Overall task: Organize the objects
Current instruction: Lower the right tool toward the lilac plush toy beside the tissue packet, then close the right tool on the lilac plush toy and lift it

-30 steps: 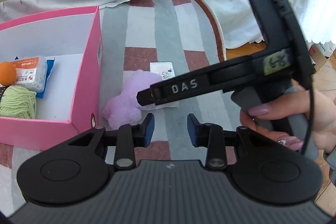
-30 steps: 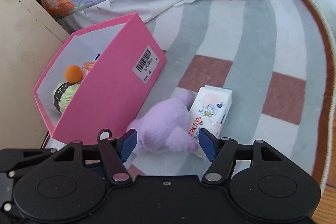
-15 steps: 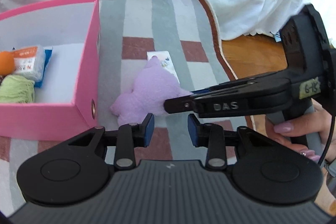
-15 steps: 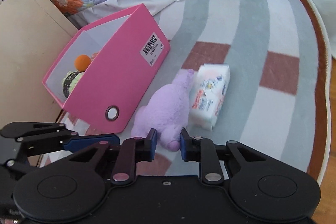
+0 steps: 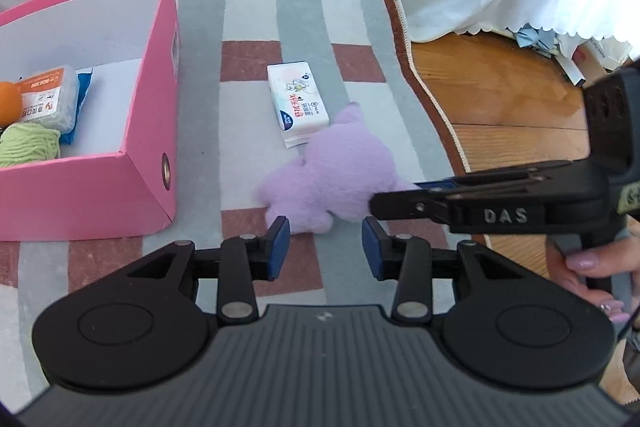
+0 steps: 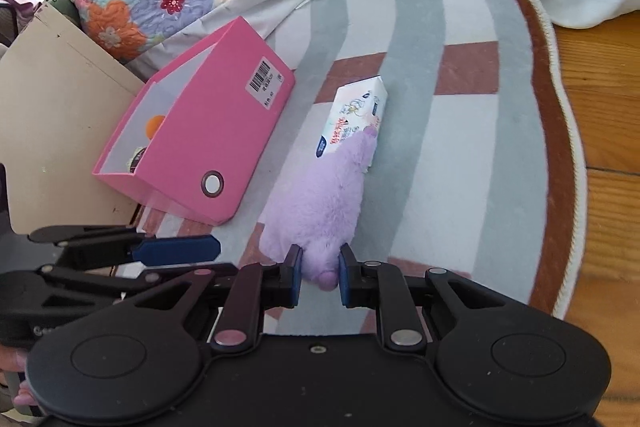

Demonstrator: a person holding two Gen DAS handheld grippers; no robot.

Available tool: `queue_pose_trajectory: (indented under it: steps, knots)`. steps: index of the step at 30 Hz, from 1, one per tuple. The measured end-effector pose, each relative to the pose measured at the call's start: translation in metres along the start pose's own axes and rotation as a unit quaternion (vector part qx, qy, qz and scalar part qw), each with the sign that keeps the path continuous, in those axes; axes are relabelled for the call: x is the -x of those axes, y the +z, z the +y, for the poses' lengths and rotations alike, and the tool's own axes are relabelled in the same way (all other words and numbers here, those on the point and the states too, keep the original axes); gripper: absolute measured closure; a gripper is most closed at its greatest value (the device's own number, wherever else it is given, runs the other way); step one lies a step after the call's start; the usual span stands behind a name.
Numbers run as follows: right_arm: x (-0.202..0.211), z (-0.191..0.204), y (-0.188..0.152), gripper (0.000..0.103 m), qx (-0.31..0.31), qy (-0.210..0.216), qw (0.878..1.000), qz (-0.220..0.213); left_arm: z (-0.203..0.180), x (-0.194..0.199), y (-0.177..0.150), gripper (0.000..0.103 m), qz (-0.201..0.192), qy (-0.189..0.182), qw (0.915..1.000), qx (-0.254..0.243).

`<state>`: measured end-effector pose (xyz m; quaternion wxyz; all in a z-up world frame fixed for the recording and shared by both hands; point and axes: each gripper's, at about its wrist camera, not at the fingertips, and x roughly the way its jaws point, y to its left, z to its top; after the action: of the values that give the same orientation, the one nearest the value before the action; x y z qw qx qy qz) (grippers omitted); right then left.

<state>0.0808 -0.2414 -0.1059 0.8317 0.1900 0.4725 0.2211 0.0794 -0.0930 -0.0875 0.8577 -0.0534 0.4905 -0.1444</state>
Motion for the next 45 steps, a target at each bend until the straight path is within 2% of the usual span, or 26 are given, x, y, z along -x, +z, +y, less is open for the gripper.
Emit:
queue_pose_trajectory:
  steps: [10,13,15,18,20,24,26,28,32,36,40,43,45]
  knots:
    - [0.013,0.016,-0.018,0.083,0.041,-0.052,0.998,0.005,0.004,-0.004,0.005,0.062,0.005,-0.013,0.9997,0.019]
    - [0.023,0.025,-0.023,0.085,0.075,-0.121,0.990,-0.013,0.007,-0.002,0.004,0.062,0.004,-0.023,0.9993,0.030]
    - [0.028,0.028,-0.028,0.084,0.102,-0.140,0.985,-0.008,0.006,-0.001,0.003,0.062,-0.002,-0.024,0.9994,0.024]
    - [0.028,0.023,-0.032,0.083,0.109,-0.123,0.986,0.027,0.003,-0.005,0.004,0.062,-0.005,-0.032,0.9993,0.019]
    - [0.031,0.026,-0.034,0.078,0.129,-0.142,0.981,0.016,0.001,-0.009,0.005,0.062,-0.001,-0.044,0.9988,0.019]
    - [0.041,0.032,-0.035,0.051,0.170,-0.147,0.974,-0.015,-0.002,-0.020,0.009,0.061,0.001,-0.061,0.9980,0.017]
    - [0.041,0.033,-0.033,0.045,0.179,-0.142,0.973,-0.022,-0.002,-0.028,0.012,0.059,0.006,-0.062,0.9979,0.017]
    - [0.037,0.030,-0.030,0.044,0.177,-0.142,0.974,-0.023,-0.003,-0.036,0.015,0.059,0.011,-0.063,0.9979,0.014]
    - [0.028,0.022,-0.029,0.038,0.146,-0.121,0.982,-0.011,-0.005,-0.052,0.016,0.058,0.026,-0.063,0.9976,0.011]
    - [0.019,0.017,-0.033,0.034,0.125,-0.126,0.984,-0.006,-0.003,-0.061,0.015,0.059,0.031,-0.072,0.9966,0.025]
    - [0.011,0.013,-0.036,0.034,0.113,-0.129,0.985,-0.007,-0.001,-0.064,0.013,0.064,0.037,-0.083,0.9952,0.036]
    - [0.008,0.018,-0.038,0.034,0.123,-0.117,0.985,-0.003,0.003,-0.064,0.012,0.069,0.049,-0.090,0.9935,0.050]
    - [0.008,0.028,-0.040,0.037,0.151,-0.135,0.979,-0.007,0.002,-0.061,0.010,0.072,0.051,-0.089,0.9935,0.050]
